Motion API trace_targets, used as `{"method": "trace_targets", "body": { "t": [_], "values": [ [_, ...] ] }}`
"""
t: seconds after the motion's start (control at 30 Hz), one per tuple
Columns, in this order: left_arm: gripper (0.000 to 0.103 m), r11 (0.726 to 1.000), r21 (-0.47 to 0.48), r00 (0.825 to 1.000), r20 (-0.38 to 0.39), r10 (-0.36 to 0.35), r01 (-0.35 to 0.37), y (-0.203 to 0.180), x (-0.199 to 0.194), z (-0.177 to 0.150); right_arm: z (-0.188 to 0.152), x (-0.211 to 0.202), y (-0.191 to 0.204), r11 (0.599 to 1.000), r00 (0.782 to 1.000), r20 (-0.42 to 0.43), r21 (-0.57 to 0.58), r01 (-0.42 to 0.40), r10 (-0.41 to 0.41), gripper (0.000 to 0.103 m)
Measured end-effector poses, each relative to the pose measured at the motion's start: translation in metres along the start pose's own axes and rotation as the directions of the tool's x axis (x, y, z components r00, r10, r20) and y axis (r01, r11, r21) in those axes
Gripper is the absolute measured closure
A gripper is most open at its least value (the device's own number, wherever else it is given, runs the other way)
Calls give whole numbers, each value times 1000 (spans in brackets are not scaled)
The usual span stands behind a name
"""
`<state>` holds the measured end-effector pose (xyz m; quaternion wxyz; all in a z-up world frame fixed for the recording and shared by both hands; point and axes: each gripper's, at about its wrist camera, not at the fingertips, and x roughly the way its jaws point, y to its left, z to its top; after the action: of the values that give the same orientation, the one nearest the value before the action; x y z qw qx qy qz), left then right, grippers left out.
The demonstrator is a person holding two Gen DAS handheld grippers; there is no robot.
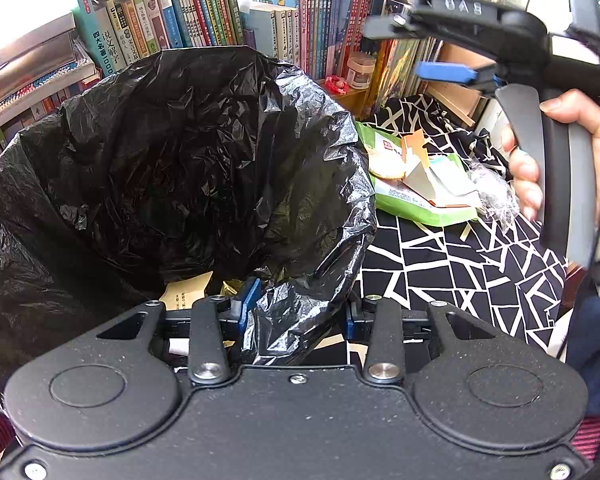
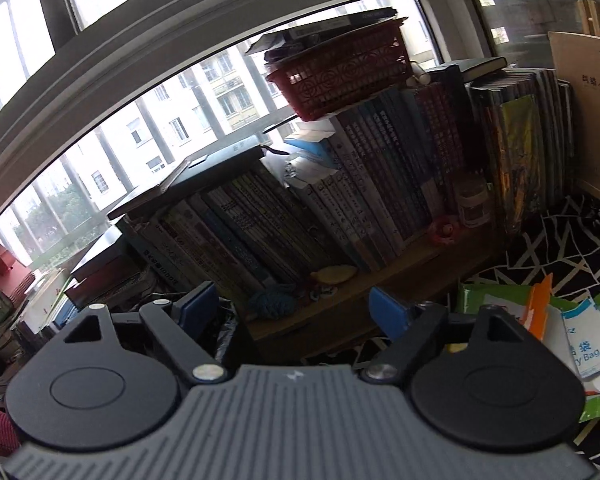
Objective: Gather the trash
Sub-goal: 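Move the right tool back to the torn white paper on the green bag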
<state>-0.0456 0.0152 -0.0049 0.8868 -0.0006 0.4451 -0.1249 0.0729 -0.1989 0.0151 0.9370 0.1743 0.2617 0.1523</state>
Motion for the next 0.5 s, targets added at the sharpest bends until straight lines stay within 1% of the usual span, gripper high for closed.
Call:
{"method": "trace_targets", "body": {
  "t": [0.03, 0.1, 0.17, 0.23, 0.3, 0.37, 0.43, 0.47, 0.5],
  "values": [
    [66, 1000, 0, 1000, 0, 0, 0, 0, 0, 0, 3, 0, -10, 999, 999, 1, 7, 49, -49, 10],
    [65, 1000, -1, 1000, -1, 0, 0, 0, 0, 0, 7, -1, -31, 990, 991, -5, 42, 133, -133, 0],
    [65, 1000, -1, 1000, 0, 0, 0, 0, 0, 0, 10, 0, -56, 972, 975, -17, 78, 221, -221, 0],
    [65, 1000, -1, 1000, -1, 0, 0, 0, 0, 0, 9, 2, -78, 942, 946, -33, 91, 324, -322, 0],
    [64, 1000, -1, 1000, -1, 0, 0, 0, 0, 0, 6, 5, -100, 908, 916, -57, 114, 402, -398, 0],
    [64, 1000, -2, 1000, -1, -1, 1, 0, 0, 0, 1, 9, -122, 882, 896, -77, 157, 444, -437, 0],
    [64, 1000, -2, 1000, -1, -1, 1, 0, 0, 0, -6, 14, -139, 863, 886, -97, 200, 464, -454, 0],
    [64, 1000, -1, 1000, -2, -1, 1, 1, 0, 0, -9, 18, -146, 861, 889, -105, 218, 459, -447, 0],
    [64, 1000, -1, 1000, -3, 0, 0, 1, 0, 0, -14, 22, -152, 866, 896, -109, 233, 443, -429, 0]
  ]
}}
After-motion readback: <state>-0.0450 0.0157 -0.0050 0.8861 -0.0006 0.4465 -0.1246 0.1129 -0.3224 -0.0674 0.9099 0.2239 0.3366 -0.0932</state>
